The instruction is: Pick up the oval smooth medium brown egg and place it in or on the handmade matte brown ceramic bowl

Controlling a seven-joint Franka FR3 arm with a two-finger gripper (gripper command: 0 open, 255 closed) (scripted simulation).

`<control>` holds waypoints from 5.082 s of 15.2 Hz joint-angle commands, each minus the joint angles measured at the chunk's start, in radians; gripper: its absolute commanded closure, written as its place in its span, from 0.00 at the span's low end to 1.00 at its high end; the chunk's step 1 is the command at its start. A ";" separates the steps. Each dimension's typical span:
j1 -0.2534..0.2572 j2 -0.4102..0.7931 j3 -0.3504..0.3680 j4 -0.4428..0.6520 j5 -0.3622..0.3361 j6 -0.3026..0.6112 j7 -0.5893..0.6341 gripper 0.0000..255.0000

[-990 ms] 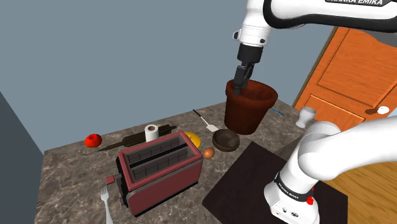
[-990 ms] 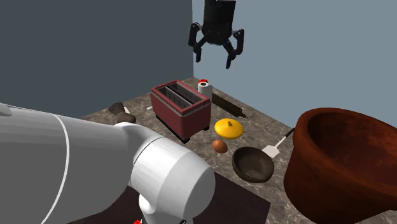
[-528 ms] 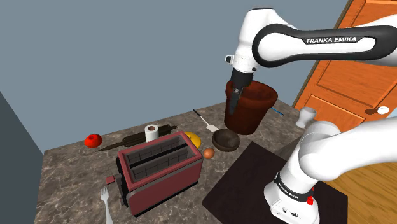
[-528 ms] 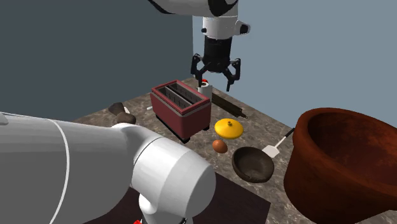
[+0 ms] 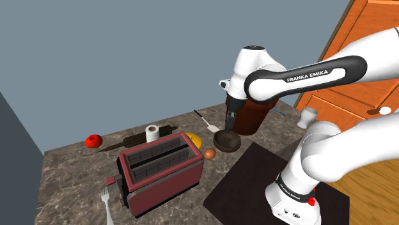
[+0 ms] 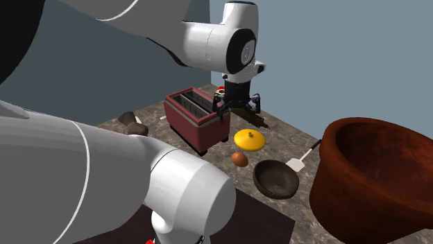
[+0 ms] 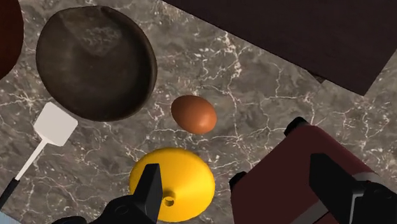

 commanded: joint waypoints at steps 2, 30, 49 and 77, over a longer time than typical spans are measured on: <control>0.011 0.086 -0.005 -0.072 -0.015 0.184 -0.050 0.00; 0.179 0.961 -0.318 -0.006 -0.560 1.103 0.099 0.00; -0.142 0.748 0.040 -0.061 -0.365 0.934 -0.078 1.00; -0.195 0.488 -0.284 -0.039 -0.010 0.652 -0.807 1.00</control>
